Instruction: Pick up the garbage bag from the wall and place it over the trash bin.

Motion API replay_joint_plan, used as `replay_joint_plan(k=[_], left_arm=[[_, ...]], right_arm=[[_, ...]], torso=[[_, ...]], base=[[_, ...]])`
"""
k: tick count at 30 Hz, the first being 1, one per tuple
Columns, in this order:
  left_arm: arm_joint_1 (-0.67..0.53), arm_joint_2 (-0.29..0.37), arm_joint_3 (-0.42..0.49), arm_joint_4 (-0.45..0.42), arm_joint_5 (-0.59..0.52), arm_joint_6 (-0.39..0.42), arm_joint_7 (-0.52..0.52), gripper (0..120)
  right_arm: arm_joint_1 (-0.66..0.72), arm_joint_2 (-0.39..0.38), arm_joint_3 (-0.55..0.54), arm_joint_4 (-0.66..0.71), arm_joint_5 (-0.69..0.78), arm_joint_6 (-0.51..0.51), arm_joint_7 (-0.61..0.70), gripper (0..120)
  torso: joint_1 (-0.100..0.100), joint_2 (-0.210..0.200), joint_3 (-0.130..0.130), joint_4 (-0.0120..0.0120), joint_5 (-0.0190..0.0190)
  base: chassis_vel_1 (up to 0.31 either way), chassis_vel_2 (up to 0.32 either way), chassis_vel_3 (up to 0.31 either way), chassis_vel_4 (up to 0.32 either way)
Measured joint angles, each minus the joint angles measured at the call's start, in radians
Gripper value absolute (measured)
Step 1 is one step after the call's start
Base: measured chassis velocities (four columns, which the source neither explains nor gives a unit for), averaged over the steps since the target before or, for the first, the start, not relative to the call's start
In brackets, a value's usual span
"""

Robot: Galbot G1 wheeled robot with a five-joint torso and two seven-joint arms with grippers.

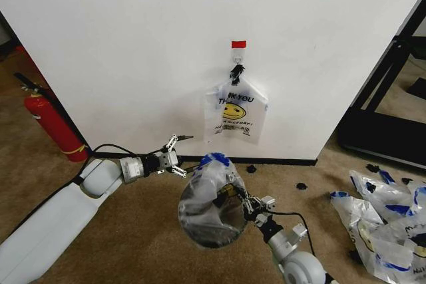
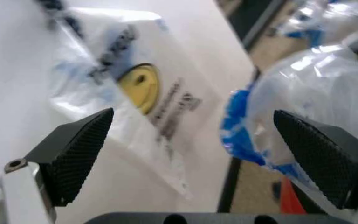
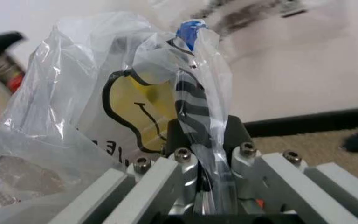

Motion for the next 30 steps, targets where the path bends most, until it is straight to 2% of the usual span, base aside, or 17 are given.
replay_joint_plan(k=[1,3,4,6,7,8,10,13,14,15,17,19,26,30], left_arm=[[0.014,-0.003,-0.007,-0.007,-0.015,0.011,-0.056,100],[0.06,-0.002,-0.012,-0.065,-0.084,0.082,-0.241,100],[0.094,0.005,-0.009,-0.128,-0.152,0.16,-0.357,100],[0.156,0.019,0.003,-0.25,-0.281,0.3,-0.513,100],[0.182,0.022,0.01,-0.296,-0.337,0.362,-0.561,100],[0.182,0.022,0.01,-0.296,-0.337,0.362,-0.561,100],[0.22,0.024,0.025,-0.383,-0.483,0.508,-0.652,100],[0.225,0.018,0.037,-0.452,-0.622,0.634,-0.741,100],[0.221,0.012,0.043,-0.481,-0.677,0.707,-0.782,100],[0.221,0.012,0.043,-0.481,-0.677,0.707,-0.782,100],[0.211,0.008,0.052,-0.496,-0.698,0.77,-0.804,100],[0.197,0.008,0.071,-0.484,-0.662,0.806,-0.801,100],[0.188,0.019,0.102,-0.445,-0.574,0.852,-0.778,100],[0.184,0.014,0.104,-0.44,-0.574,0.879,-0.78,98]], right_arm=[[0.002,0.007,-0.002,0.0,0.006,0.007,0.019,0],[0.004,0.022,-0.001,0.0,0.013,0.029,0.048,0],[0.004,0.029,0.002,0.0,0.013,0.042,0.055,0],[0.004,0.039,0.013,0.0,0.002,0.068,0.059,0],[0.004,0.042,0.02,0.0,-0.007,0.077,0.059,0],[0.004,0.042,0.02,0.0,-0.007,0.077,0.059,0],[0.005,0.045,0.032,0.001,-0.036,0.096,0.054,0],[0.009,0.043,0.041,0.001,-0.067,0.115,0.042,0],[0.01,0.039,0.046,0.001,-0.078,0.121,0.036,0],[0.01,0.039,0.046,0.001,-0.078,0.121,0.036,0],[0.009,0.033,0.055,0.003,-0.084,0.124,0.029,0],[0.004,0.028,0.069,0.013,-0.087,0.13,0.015,0],[-0.01,0.023,0.084,0.031,-0.095,0.14,-0.014,0],[-0.011,0.023,0.081,0.031,-0.117,0.148,-0.028,0]], torso=[[0.0,0.0,0.0,0.0,0.0],[0.0,0.0,0.0,-0.0001,-0.0003],[0.0,0.0,0.0,0.0001,-0.0003],[0.0,0.0,0.0,0.0,0.0007],[0.0,0.0,0.0,0.0001,0.0007],[0.0,0.0,0.0,0.0001,0.0007],[0.0,0.0,0.0,0.0002,-0.0005],[0.0,0.0,0.0,0.0001,0.0006],[0.0,0.0,0.0,0.0,0.0002],[0.0,0.0,0.0,0.0,0.0002],[0.0,0.0,0.0,-0.0001,0.0002],[0.0,0.0,0.0,-0.0001,0.0],[0.0,0.0,0.0,0.0,0.0],[0.0,0.0,0.0,-0.0001,0.0]], base=[[0.0,0.0,0.0,0.0],[0.0,0.0,0.0,0.0],[0.0,0.0,0.0,0.0],[0.0,0.0,0.0,0.0],[0.0,0.0,0.0,0.0],[0.0,0.0,0.0,0.0],[0.0,0.0,0.0,0.0],[0.0,0.0,0.0,0.0],[0.0,0.0,0.0,0.0],[0.0,0.0,0.0,0.0],[0.0,0.0,0.0,0.0],[0.0,0.0,0.0,0.0],[0.0,0.0,0.0,0.0],[0.0,0.0,0.0,0.0]])
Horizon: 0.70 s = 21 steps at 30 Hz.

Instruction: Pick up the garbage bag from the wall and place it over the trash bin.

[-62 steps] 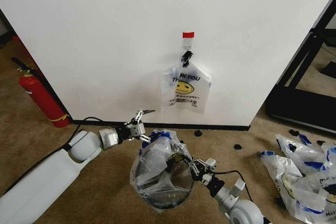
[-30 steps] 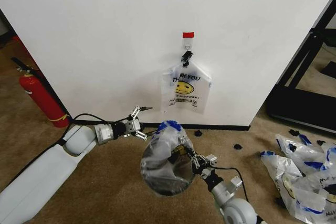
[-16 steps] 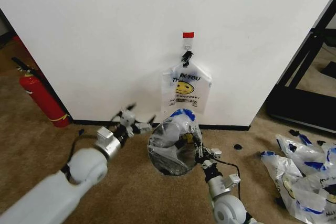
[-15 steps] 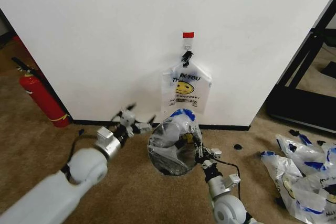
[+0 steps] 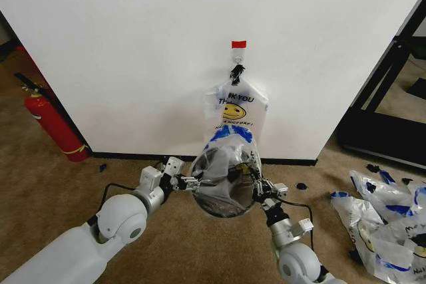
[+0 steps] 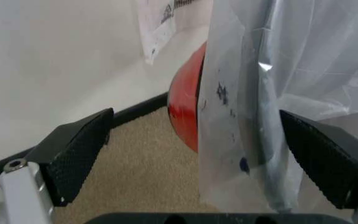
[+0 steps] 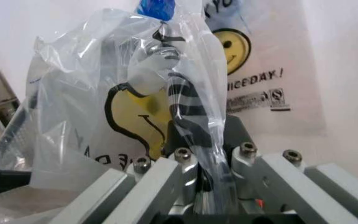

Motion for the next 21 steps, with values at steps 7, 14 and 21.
replay_joint_plan(k=[7,14,21], left_arm=[[-0.004,-0.003,-0.011,-0.026,-0.064,0.043,-0.024,91],[-0.02,-0.012,-0.009,-0.027,-0.116,0.083,-0.054,66],[-0.025,-0.015,-0.009,-0.035,-0.166,0.098,-0.073,39]], right_arm=[[0.015,0.006,-0.009,-0.019,-0.024,0.008,-0.001,0],[0.015,0.006,-0.01,-0.011,-0.024,0.011,-0.006,0],[0.003,0.004,-0.004,-0.005,-0.028,0.022,-0.022,0]], torso=[[0.0,0.0,0.0,0.0001,0.0001],[0.0,0.0,0.0,0.0001,0.0],[0.0,0.0,0.0,0.0001,0.0001]], base=[[0.0,0.0,0.0,0.0],[0.0,0.0,0.0,0.0],[0.0,0.0,0.0,0.0]])
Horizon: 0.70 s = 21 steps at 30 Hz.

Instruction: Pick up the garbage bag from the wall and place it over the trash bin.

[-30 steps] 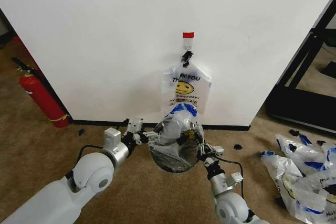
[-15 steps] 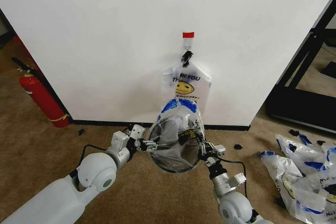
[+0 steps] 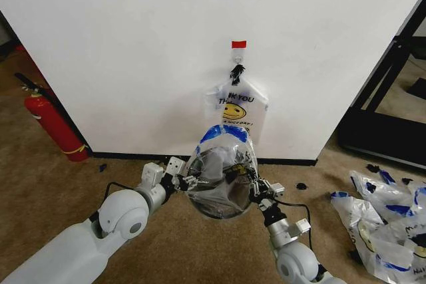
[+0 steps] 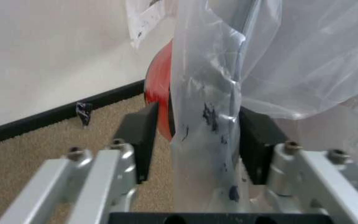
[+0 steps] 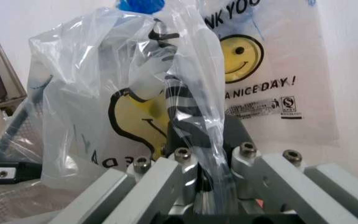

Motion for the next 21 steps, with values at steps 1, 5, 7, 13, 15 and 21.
replay_joint_plan(k=[1,5,7,13,15,21], left_arm=[[0.0,0.0,0.0,-0.001,-0.001,0.0,-0.001,38],[0.001,0.0,-0.009,-0.01,-0.038,0.004,-0.006,19],[0.004,0.001,-0.016,-0.016,-0.058,0.009,-0.009,11],[0.011,0.002,-0.031,-0.03,-0.104,0.021,-0.025,5],[0.012,0.001,-0.032,-0.032,-0.111,0.022,-0.029,5],[0.018,-0.004,-0.036,-0.035,-0.128,0.027,-0.047,5]], right_arm=[[-0.001,0.0,0.0,0.0,-0.001,0.0,0.0,0],[-0.004,-0.002,0.001,0.004,-0.005,0.002,0.0,0],[-0.005,-0.003,0.0,0.006,-0.01,0.002,-0.002,0],[-0.006,-0.002,0.0,0.005,-0.021,0.002,-0.002,0],[-0.006,-0.002,0.0,0.003,-0.024,0.002,-0.001,0],[-0.007,-0.012,0.006,0.003,-0.025,-0.012,0.003,11]], torso=[[0.0,0.0,0.0,0.0,0.0],[0.0,0.0,0.0,0.0,0.0],[0.0,0.0,0.0,0.0,0.0],[0.0,0.0,0.0,0.0,0.0],[0.0,0.0,0.0,0.0,0.0],[0.0,0.0,0.0,0.0,0.0]], base=[[0.0,0.0,0.0,0.0],[0.0,0.0,0.0,0.0],[0.0,0.0,0.0,0.0],[0.0,0.0,0.0,0.0],[0.0,0.0,0.0,0.0],[0.0,0.0,0.0,0.0]])
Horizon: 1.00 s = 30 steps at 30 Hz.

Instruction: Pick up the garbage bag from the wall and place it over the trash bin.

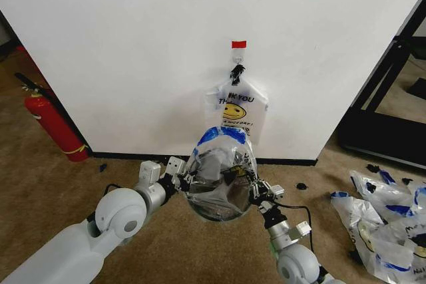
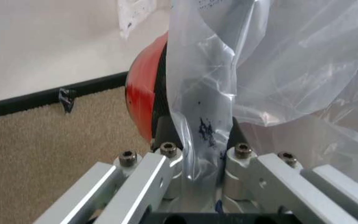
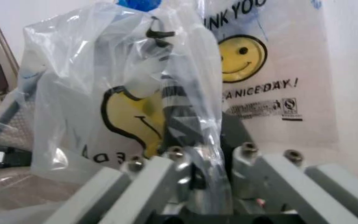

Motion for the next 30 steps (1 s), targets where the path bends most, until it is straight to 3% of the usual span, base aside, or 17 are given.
replay_joint_plan(k=[10,13,16,17,24,27,30], left_arm=[[0.001,-0.003,-0.008,0.014,-0.003,0.0,-0.001,5],[-0.005,-0.003,-0.01,0.023,-0.003,0.0,0.0,5],[-0.022,-0.003,-0.018,0.071,0.009,-0.003,-0.011,5],[-0.022,-0.003,-0.018,0.071,0.009,-0.003,-0.011,5],[-0.036,-0.017,-0.008,0.093,0.015,-0.008,-0.009,5],[-0.044,-0.017,-0.01,0.1,0.014,-0.011,-0.012,5],[-0.042,-0.017,-0.02,0.101,0.009,-0.014,-0.016,5]], right_arm=[[-0.003,-0.027,0.015,0.013,0.12,-0.039,-0.03,41],[-0.024,-0.064,0.045,0.038,0.282,-0.093,-0.136,55],[-0.101,-0.147,0.153,0.057,0.433,-0.189,-0.442,67],[-0.101,-0.147,0.153,0.057,0.433,-0.189,-0.442,67],[-0.12,-0.171,0.187,0.02,0.44,-0.2,-0.612,97],[-0.119,-0.185,0.2,-0.018,0.413,-0.221,-0.671,99],[-0.108,-0.194,0.22,-0.093,0.343,-0.239,-0.816,100]], torso=[[0.0,0.0,0.0,0.0001,0.0001],[0.0,0.0,0.0,0.0002,0.0004],[0.0,0.0,0.0,0.0001,0.0001],[0.0,0.0,0.0,0.0001,0.0001],[0.0,0.0,0.0,0.0002,0.0003],[0.0,0.0,0.0,0.0,0.0002],[0.0,0.0,0.0,-0.0001,0.0003]], base=[[0.0,0.0,0.0,0.0],[0.0,0.0,0.0,0.0],[0.0,0.0,0.0,0.0],[0.0,0.0,0.0,0.0],[0.0,0.0,0.0,0.0],[0.0,0.0,0.0,0.0],[0.0,0.0,0.0,0.0]])
